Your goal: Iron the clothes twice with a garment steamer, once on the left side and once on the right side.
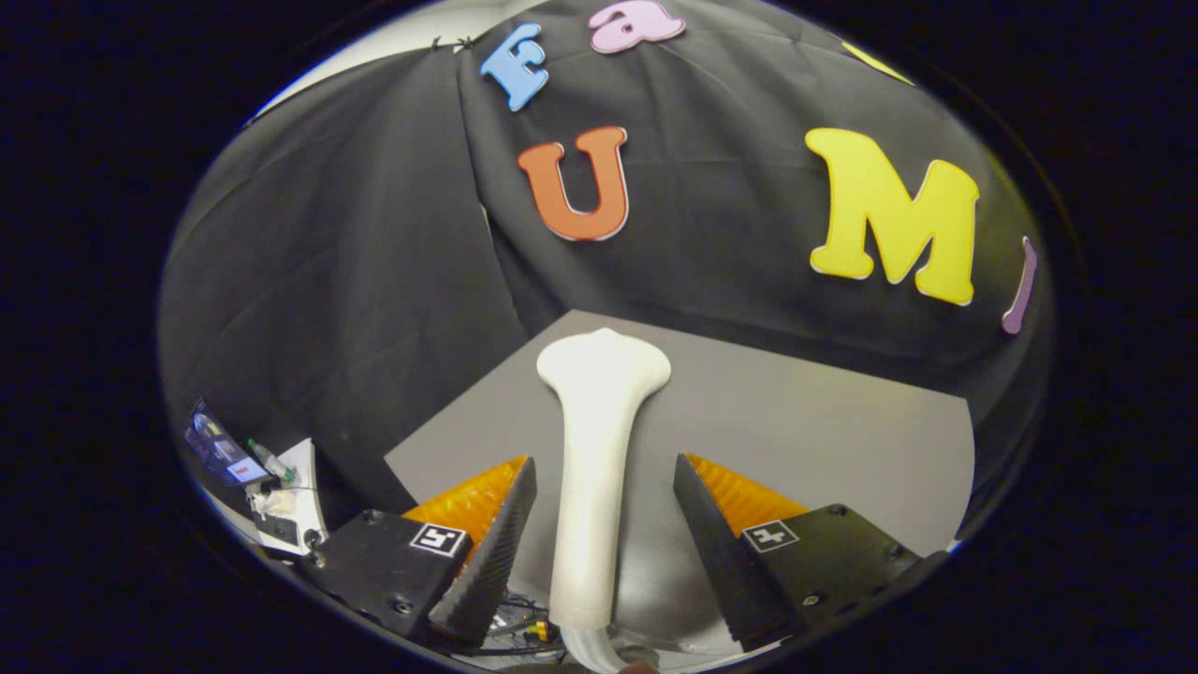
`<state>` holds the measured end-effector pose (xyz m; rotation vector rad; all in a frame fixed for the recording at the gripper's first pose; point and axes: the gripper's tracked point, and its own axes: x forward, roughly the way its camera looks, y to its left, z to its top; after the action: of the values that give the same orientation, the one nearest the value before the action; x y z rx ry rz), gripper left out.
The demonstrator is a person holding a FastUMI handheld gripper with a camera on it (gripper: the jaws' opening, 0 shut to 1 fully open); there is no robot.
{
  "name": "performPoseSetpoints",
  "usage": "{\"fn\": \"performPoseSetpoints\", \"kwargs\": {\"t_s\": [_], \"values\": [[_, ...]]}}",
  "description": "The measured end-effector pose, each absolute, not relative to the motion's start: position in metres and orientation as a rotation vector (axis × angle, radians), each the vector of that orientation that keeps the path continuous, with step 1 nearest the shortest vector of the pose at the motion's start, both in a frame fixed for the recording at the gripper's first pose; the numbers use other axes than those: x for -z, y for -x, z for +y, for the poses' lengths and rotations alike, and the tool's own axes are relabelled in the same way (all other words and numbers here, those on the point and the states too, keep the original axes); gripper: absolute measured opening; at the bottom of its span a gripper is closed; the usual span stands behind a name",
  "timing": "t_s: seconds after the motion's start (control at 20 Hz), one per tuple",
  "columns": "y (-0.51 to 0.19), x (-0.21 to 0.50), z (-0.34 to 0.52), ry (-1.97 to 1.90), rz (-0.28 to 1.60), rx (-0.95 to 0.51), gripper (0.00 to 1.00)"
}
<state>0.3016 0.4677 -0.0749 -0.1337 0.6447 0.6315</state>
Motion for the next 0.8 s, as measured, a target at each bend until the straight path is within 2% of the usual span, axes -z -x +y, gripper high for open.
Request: {"fn": "performPoseSetpoints", "kwargs": {"t_s": [0.05, 0.3, 0.45, 0.5, 0.55, 0.6, 0.8], "values": [[-0.301, 0.081, 0.471, 0.123, 0.675, -0.634, 0.90], [-0.301, 0.100, 0.477, 0.138, 0.770, -0.613, 0.65], [-0.302, 0.107, 0.476, 0.178, 0.776, -0.573, 0.62], [-0.303, 0.106, 0.478, 0.177, 0.765, -0.562, 0.54], [-0.300, 0.106, 0.479, 0.162, 0.770, -0.558, 0.52], [-0.303, 0.106, 0.481, 0.156, 0.770, -0.546, 0.43], [-0.304, 0.100, 0.474, 0.128, 0.742, -0.513, 0.37]]}}
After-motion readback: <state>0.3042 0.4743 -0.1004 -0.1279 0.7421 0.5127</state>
